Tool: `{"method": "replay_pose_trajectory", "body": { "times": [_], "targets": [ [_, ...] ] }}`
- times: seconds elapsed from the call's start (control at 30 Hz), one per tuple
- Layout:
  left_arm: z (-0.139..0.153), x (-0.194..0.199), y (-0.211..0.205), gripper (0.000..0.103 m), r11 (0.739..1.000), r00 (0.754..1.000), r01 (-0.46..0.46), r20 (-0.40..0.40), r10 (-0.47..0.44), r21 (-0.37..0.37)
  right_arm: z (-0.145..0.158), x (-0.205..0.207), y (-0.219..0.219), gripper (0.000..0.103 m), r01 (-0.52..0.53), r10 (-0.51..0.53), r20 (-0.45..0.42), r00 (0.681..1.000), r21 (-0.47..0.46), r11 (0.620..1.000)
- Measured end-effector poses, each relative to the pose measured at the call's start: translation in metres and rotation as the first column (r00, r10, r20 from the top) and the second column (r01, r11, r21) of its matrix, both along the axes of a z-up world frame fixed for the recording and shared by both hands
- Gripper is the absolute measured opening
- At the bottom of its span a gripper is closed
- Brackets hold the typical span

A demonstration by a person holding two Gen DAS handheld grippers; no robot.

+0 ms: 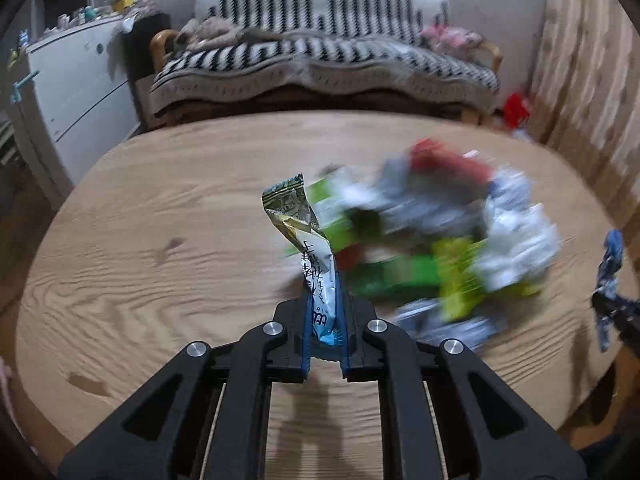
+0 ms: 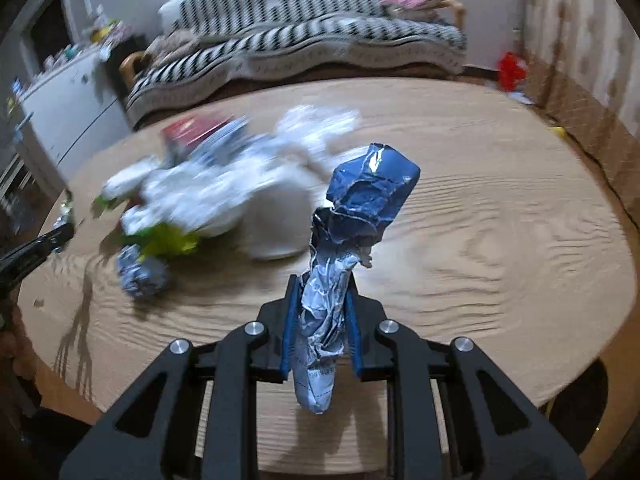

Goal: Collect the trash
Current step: 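Grasp the silver-blue snack wrapper with left tool while right tool grasps blue foil wrapper, then carry both wrappers to the black bin and open both tools to drop them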

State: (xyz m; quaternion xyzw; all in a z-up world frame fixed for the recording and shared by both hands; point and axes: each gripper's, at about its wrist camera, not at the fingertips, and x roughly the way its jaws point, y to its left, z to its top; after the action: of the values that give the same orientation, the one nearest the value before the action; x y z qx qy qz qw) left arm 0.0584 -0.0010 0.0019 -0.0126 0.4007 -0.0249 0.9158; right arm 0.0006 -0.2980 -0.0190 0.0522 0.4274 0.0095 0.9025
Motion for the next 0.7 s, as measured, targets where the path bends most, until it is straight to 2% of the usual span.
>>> {"method": "replay_pose_trajectory", "body": {
  "times": [0.1,0.23,0.33,0.43,0.47,0.57,0.7],
  "targets": [
    [0.015,-0.006,-0.063,0.009,0.995,0.993,0.104,0.051,-0.103,-0.006,0.009,-0.015,-0.045,0.021,0.061,-0.061,0.031,0.998,-0.003,0.998],
    [0.025,-0.02,-0.157,0.009,0.956,0.954,0.293,0.076,-0.29,-0.032,0.015,-0.037,-0.115,0.021,0.189,-0.189,0.048,0.981,0.009,0.982],
    [0.027,-0.033,-0.24,0.009,0.892,0.891,0.451,0.074,-0.448,-0.023,0.014,-0.063,-0.168,0.021,0.295,-0.296,0.049,0.954,0.025,0.955],
    [0.026,-0.051,-0.314,0.009,0.816,0.815,0.578,0.067,-0.576,-0.018,0.008,-0.095,-0.223,0.021,0.4,-0.4,0.055,0.915,0.012,0.917],
    [0.023,-0.058,-0.341,0.009,0.783,0.783,0.621,0.057,-0.619,-0.029,0.005,-0.108,-0.246,0.021,0.441,-0.441,0.054,0.896,0.011,0.897],
    [0.01,-0.083,-0.41,0.009,0.702,0.704,0.71,0.022,-0.71,-0.06,-0.01,-0.142,-0.297,0.021,0.536,-0.536,0.038,0.843,0.004,0.844],
    [-0.018,-0.12,-0.491,0.009,0.593,0.594,0.799,-0.027,-0.804,-0.098,-0.041,-0.187,-0.358,0.022,0.632,-0.631,-0.043,0.774,0.015,0.774]
  ]
}}
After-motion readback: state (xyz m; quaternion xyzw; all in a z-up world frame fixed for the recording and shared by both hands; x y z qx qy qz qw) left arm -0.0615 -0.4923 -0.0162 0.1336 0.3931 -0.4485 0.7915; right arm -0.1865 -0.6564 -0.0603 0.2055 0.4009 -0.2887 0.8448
